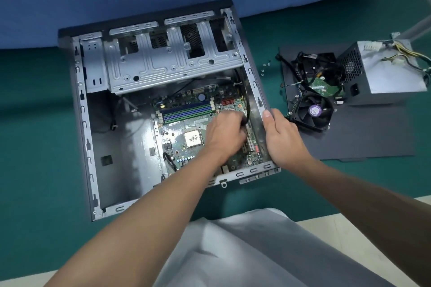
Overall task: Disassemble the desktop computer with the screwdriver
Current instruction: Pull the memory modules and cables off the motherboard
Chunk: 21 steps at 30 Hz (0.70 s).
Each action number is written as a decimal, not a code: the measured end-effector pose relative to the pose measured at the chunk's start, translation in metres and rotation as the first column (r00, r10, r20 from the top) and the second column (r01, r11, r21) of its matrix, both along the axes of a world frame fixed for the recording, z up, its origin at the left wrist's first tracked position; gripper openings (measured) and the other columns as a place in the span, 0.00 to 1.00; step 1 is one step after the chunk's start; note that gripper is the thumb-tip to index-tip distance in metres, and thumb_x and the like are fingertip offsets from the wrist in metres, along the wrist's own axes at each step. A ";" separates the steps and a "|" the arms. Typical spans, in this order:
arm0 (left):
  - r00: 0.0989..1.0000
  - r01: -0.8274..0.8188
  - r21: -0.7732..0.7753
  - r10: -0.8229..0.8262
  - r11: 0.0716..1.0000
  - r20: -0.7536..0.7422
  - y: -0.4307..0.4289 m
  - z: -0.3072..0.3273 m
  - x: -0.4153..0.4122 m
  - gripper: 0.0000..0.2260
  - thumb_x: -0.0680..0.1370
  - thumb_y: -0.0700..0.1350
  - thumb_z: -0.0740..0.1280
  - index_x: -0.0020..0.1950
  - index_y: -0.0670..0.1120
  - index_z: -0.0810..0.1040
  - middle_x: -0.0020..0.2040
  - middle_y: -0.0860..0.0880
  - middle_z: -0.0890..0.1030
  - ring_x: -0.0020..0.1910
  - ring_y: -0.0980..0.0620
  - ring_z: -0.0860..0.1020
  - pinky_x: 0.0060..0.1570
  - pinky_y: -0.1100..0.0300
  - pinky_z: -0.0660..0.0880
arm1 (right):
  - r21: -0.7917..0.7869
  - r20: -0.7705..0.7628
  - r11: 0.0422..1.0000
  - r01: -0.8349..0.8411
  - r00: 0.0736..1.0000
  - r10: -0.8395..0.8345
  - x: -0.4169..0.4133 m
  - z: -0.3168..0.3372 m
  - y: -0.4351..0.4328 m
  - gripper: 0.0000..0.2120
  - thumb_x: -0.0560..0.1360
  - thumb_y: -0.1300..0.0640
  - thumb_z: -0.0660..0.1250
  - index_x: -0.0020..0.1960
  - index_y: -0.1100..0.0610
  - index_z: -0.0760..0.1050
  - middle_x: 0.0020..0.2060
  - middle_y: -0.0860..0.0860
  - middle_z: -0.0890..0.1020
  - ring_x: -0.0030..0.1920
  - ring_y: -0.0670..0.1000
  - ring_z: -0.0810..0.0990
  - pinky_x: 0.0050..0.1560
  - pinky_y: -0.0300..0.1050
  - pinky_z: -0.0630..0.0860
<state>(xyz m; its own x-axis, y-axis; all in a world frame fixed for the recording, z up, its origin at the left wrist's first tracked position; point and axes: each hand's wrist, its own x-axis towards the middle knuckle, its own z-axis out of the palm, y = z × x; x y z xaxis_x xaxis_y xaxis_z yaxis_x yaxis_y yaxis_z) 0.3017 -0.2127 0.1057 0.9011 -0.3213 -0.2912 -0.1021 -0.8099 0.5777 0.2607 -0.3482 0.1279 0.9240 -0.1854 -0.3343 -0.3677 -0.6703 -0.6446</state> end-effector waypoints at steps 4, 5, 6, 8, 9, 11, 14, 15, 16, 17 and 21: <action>0.982 -0.123 0.104 0.106 0.987 0.156 0.050 0.001 0.007 0.09 0.76 0.37 0.67 0.53 0.46 0.81 0.47 0.50 0.81 0.43 0.54 0.73 0.37 0.68 0.66 | 0.008 0.023 1.000 -0.008 1.000 0.008 -0.001 0.001 -0.001 0.16 0.81 0.41 0.45 0.37 0.41 0.60 0.32 0.43 0.69 0.33 0.42 0.69 0.36 0.45 0.63; 0.970 -0.196 0.109 0.176 0.975 0.170 0.065 0.003 0.009 0.09 0.76 0.38 0.67 0.54 0.46 0.81 0.49 0.50 0.82 0.44 0.54 0.73 0.38 0.66 0.68 | 0.008 0.031 1.000 -0.010 0.999 0.010 -0.001 0.001 -0.001 0.16 0.82 0.41 0.45 0.37 0.41 0.60 0.31 0.44 0.70 0.32 0.41 0.71 0.35 0.43 0.63; 0.952 -0.271 0.120 0.247 0.955 0.181 0.081 0.004 0.010 0.10 0.76 0.38 0.68 0.55 0.47 0.82 0.50 0.50 0.83 0.44 0.53 0.75 0.38 0.66 0.68 | 0.013 0.035 1.000 -0.010 0.999 0.010 -0.002 0.002 -0.001 0.16 0.82 0.41 0.46 0.37 0.42 0.60 0.31 0.45 0.71 0.32 0.41 0.72 0.34 0.43 0.63; 0.909 -0.390 0.164 0.351 0.906 0.224 0.110 0.007 0.013 0.11 0.75 0.38 0.67 0.55 0.48 0.83 0.49 0.48 0.84 0.45 0.49 0.78 0.37 0.62 0.72 | 0.019 0.034 1.000 -0.010 0.999 0.009 -0.002 0.002 0.000 0.17 0.82 0.41 0.46 0.37 0.43 0.61 0.31 0.45 0.71 0.32 0.42 0.72 0.37 0.47 0.64; 0.894 -0.426 0.190 0.379 0.885 0.240 0.121 0.008 0.014 0.11 0.75 0.38 0.67 0.55 0.48 0.83 0.48 0.47 0.84 0.45 0.46 0.80 0.39 0.57 0.76 | 0.018 0.033 1.000 -0.010 0.999 0.009 -0.002 0.001 -0.001 0.17 0.82 0.41 0.45 0.37 0.44 0.61 0.31 0.45 0.71 0.33 0.43 0.71 0.39 0.49 0.64; 0.879 -0.466 0.230 0.416 0.855 0.233 0.135 0.009 0.015 0.13 0.75 0.38 0.65 0.54 0.49 0.83 0.46 0.46 0.84 0.45 0.43 0.80 0.43 0.51 0.78 | 0.016 0.033 1.000 -0.011 0.999 0.010 -0.002 0.001 -0.001 0.17 0.82 0.42 0.45 0.37 0.44 0.61 0.32 0.45 0.71 0.34 0.44 0.69 0.42 0.49 0.64; 0.912 -0.411 0.303 0.393 0.860 0.120 0.137 0.009 0.015 0.13 0.74 0.38 0.65 0.55 0.49 0.83 0.47 0.45 0.83 0.45 0.42 0.79 0.47 0.50 0.79 | 0.010 0.013 1.000 -0.016 1.000 0.016 -0.001 0.001 0.000 0.16 0.82 0.43 0.45 0.37 0.43 0.60 0.34 0.44 0.70 0.37 0.47 0.69 0.45 0.49 0.64; 0.933 -0.357 0.329 0.355 0.874 0.068 0.134 0.008 0.015 0.13 0.75 0.38 0.66 0.56 0.49 0.82 0.48 0.44 0.83 0.45 0.43 0.79 0.48 0.51 0.78 | 0.008 0.003 1.000 -0.020 1.000 0.020 -0.001 0.001 0.000 0.16 0.82 0.43 0.45 0.38 0.43 0.60 0.35 0.44 0.70 0.39 0.49 0.69 0.46 0.49 0.64; 0.954 -0.286 0.338 0.299 0.897 0.015 0.128 0.006 0.015 0.14 0.74 0.38 0.67 0.58 0.49 0.81 0.51 0.44 0.83 0.46 0.44 0.79 0.49 0.52 0.77 | 0.009 -0.015 1.000 -0.023 1.000 0.023 0.000 0.002 0.000 0.16 0.82 0.42 0.45 0.39 0.44 0.61 0.36 0.44 0.71 0.40 0.50 0.70 0.46 0.49 0.64; 0.972 -0.210 0.320 0.234 0.924 -0.037 0.121 0.005 0.015 0.18 0.74 0.36 0.68 0.62 0.48 0.79 0.56 0.43 0.81 0.50 0.44 0.78 0.52 0.52 0.77 | 0.009 -0.038 1.000 -0.028 0.999 0.028 0.001 0.002 -0.001 0.16 0.82 0.42 0.45 0.40 0.45 0.62 0.37 0.45 0.72 0.42 0.51 0.71 0.47 0.49 0.64; 0.990 -0.022 0.188 0.047 0.982 -0.132 0.089 0.002 0.020 0.26 0.73 0.33 0.67 0.70 0.47 0.71 0.67 0.45 0.75 0.66 0.45 0.72 0.63 0.50 0.70 | -0.014 -0.081 0.999 -0.046 0.996 0.044 0.012 0.009 -0.005 0.18 0.81 0.39 0.46 0.43 0.48 0.67 0.38 0.44 0.73 0.39 0.44 0.72 0.42 0.47 0.64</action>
<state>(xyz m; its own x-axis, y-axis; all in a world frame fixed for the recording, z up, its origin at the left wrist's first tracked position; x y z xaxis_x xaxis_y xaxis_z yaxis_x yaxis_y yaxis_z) 0.3218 -0.1236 0.1079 0.8588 -0.2194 -0.4629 -0.0034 -0.9061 0.4230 0.2727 -0.3528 0.1373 0.9015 -0.1500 -0.4059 -0.3875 -0.6971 -0.6032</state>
